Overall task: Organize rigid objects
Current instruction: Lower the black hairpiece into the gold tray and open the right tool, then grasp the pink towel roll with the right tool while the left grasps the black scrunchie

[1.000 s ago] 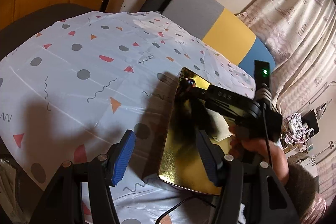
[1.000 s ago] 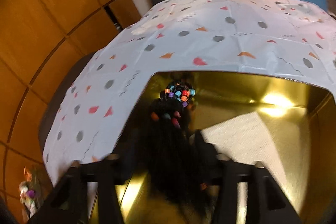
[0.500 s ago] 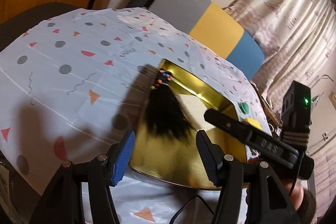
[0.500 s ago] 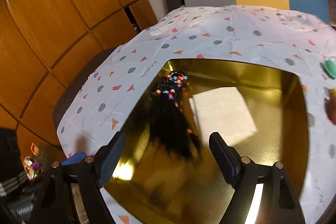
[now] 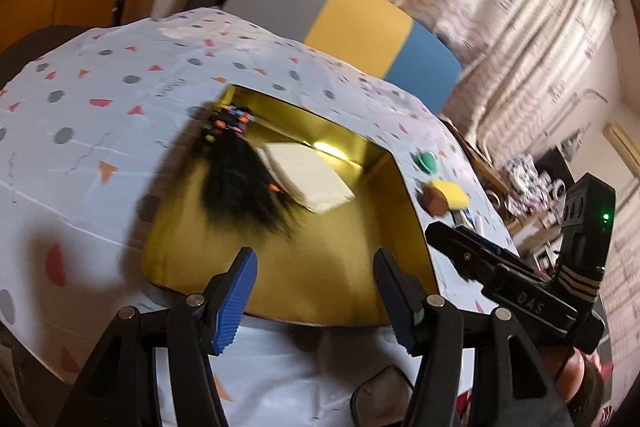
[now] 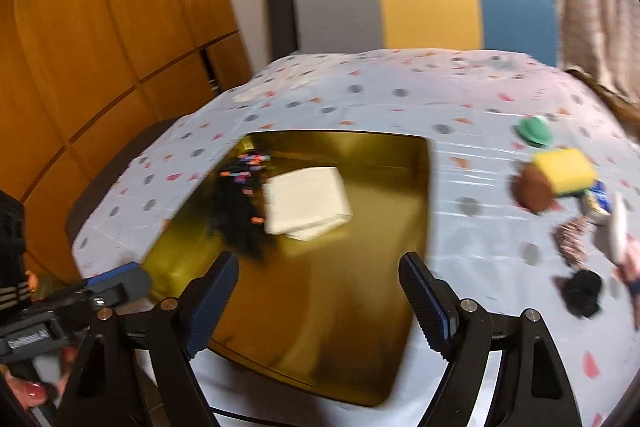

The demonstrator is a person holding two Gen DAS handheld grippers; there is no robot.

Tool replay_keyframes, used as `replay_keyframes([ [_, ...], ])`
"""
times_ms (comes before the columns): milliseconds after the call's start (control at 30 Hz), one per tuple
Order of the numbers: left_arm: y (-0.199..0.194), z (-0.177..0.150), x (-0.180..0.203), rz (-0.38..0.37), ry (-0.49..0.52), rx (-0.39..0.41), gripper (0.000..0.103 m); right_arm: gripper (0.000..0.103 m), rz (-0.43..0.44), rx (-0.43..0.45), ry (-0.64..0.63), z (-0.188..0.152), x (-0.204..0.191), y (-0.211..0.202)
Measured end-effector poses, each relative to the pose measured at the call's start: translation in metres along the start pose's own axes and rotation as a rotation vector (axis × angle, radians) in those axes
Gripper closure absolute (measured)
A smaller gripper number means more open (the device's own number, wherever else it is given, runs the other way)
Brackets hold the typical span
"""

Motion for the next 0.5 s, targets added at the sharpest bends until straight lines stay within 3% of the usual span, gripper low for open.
replay_keyframes([
  [267, 0.027, -0.022, 0.059, -0.079, 0.116, -0.080, 0.042, 0.020, -0.138, -0.031, 0.114, -0.049, 0.091, -0.015],
  [500, 0.051, -0.035, 0.113, -0.090, 0.229, -0.152, 0.042, 0.020, -0.268, -0.076, 0.215, -0.094, 0.186, -0.035],
])
Point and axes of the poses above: each gripper's, at about its wrist camera, not at the fingertips, and y roughly the way its jaws point, x to its right, z to its top, the point moved 3 cm from there along y, roughly the way its jaws point, and after that the axes turned 9 degrees about -x, right-handed, at the moved point
